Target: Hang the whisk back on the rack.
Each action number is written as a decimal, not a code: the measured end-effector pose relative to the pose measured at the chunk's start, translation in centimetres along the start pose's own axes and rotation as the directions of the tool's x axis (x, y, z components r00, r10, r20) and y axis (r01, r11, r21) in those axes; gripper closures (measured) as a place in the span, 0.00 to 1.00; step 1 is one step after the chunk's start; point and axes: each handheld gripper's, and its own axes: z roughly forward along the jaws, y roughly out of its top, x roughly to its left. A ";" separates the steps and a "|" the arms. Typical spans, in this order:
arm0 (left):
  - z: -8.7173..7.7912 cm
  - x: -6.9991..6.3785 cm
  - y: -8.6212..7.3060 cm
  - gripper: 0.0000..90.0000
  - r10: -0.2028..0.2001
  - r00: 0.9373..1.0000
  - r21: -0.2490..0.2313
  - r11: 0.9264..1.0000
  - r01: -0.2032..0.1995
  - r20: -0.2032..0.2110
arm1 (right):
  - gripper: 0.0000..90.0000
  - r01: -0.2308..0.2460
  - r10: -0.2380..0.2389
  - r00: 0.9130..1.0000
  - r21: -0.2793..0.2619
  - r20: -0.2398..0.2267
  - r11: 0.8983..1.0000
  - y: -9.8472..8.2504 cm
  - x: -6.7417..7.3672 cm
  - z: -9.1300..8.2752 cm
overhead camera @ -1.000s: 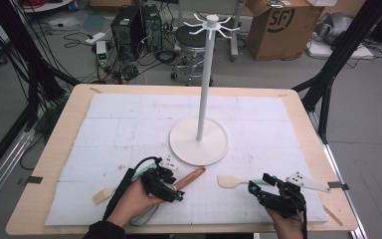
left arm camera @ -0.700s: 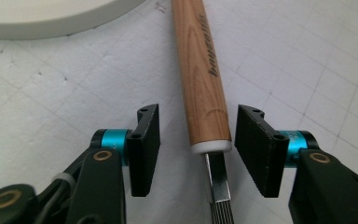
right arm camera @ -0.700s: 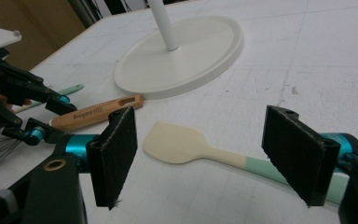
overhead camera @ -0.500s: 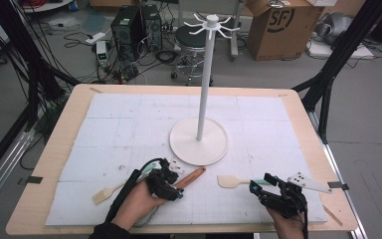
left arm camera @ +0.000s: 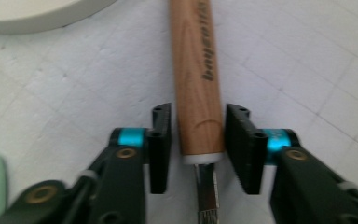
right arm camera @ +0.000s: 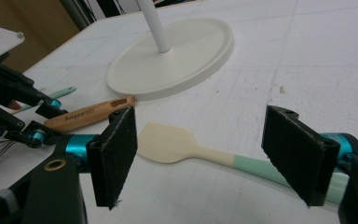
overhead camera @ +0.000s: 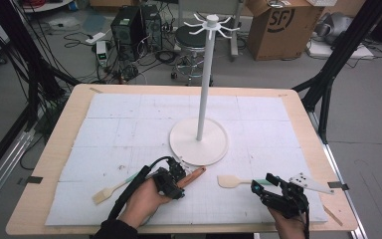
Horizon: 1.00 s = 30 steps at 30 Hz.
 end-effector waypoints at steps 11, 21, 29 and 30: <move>-0.1 0.9 -0.3 0.79 -0.023 0.998 -0.031 0.999 0.025 0.057 | 0.30 0.005 -0.005 1.000 -0.003 0.011 1.000 -0.1 -0.1 -0.1; -2.2 2.9 -1.5 0.79 -0.079 0.991 -0.201 0.975 0.099 0.105 | 0.30 0.004 -0.004 1.000 -0.013 0.021 1.000 -0.1 -0.2 -0.2; -4.1 4.1 -2.5 0.79 -0.090 0.987 -0.338 0.932 0.130 0.132 | 0.30 0.002 -0.001 1.000 -0.021 0.028 1.000 -0.2 -0.2 -0.2; -4.4 4.3 -2.6 0.79 -0.093 0.986 -0.359 0.923 0.137 0.137 | 0.30 -0.003 0.004 1.000 -0.019 0.029 1.000 -0.2 -0.2 -0.3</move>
